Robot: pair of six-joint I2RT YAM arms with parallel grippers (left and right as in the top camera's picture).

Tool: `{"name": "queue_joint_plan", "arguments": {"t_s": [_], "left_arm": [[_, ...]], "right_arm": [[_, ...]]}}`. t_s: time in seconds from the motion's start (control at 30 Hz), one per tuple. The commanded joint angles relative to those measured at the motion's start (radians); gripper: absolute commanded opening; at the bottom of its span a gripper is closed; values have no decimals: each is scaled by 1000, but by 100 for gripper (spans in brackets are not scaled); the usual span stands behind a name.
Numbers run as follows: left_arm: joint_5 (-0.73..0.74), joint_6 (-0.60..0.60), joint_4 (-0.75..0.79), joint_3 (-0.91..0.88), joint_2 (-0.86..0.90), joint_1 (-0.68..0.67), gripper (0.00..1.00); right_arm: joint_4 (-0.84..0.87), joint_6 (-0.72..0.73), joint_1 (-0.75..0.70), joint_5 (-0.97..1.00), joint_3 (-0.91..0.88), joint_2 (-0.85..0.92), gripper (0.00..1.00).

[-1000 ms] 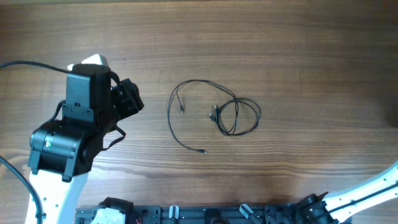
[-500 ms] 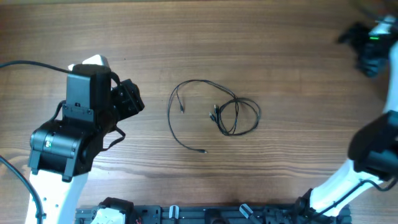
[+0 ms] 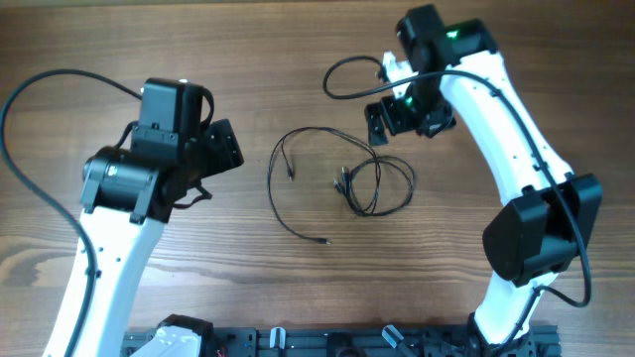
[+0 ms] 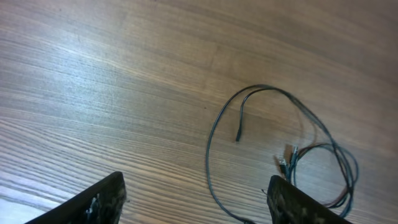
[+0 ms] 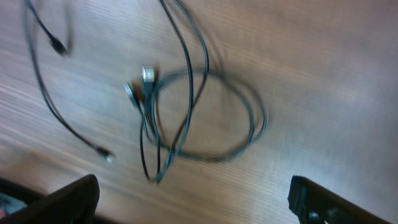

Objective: Untangle cables
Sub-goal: 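Bring the right gripper back toward the loosened cables, then lower the right gripper onto the cable bundle and grasp a strand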

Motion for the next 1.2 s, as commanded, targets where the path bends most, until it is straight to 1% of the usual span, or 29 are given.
{"name": "queue_joint_plan", "arguments": {"t_s": [0.0,0.03,0.1,0.13,0.27,0.37,0.43,0.47,0.57,0.7,0.77,0.8,0.93,1.0,1.03,1.07,1.13,1.17], "left_arm": [[-6,23,-2,1,7,2,84],[6,51,-3,1,8,2,86],[55,148,-8,1,8,2,86],[64,169,-15,1,8,2,86],[65,172,-29,1,9,2,86],[65,172,-30,1,9,2,85],[65,172,-30,1,9,2,85],[65,172,-30,1,9,2,84],[65,171,-34,1,9,2,82],[65,171,-50,1,9,2,79],[65,171,-57,1,9,2,79],[65,171,-56,1,9,2,79],[65,171,-56,1,9,2,79],[65,171,-56,1,9,2,79],[65,171,-56,1,9,2,79],[65,171,-56,1,9,2,78],[65,171,-56,1,9,2,78],[65,171,-56,1,9,2,78]], "right_arm": [[-43,169,15,67,-72,-3,100],[-50,179,20,64,-91,-3,99],[-72,170,38,65,-146,-5,99],[-79,159,51,65,-174,-11,99],[-56,153,115,65,-302,-85,99],[0,180,177,65,-432,-206,100],[35,197,197,60,-488,-266,100],[72,218,208,57,-528,-303,100],[197,290,216,56,-623,-344,99],[455,369,217,-68,-786,-344,92],[587,420,217,-102,-842,-344,88],[619,428,217,-102,-847,-344,86],[686,430,217,-102,-847,-344,79],[714,426,217,-102,-847,-344,70],[723,426,217,-102,-848,-344,68],[724,426,217,-102,-848,-344,63],[723,426,217,-102,-848,-344,60],[723,426,217,-102,-848,-344,56]]}}
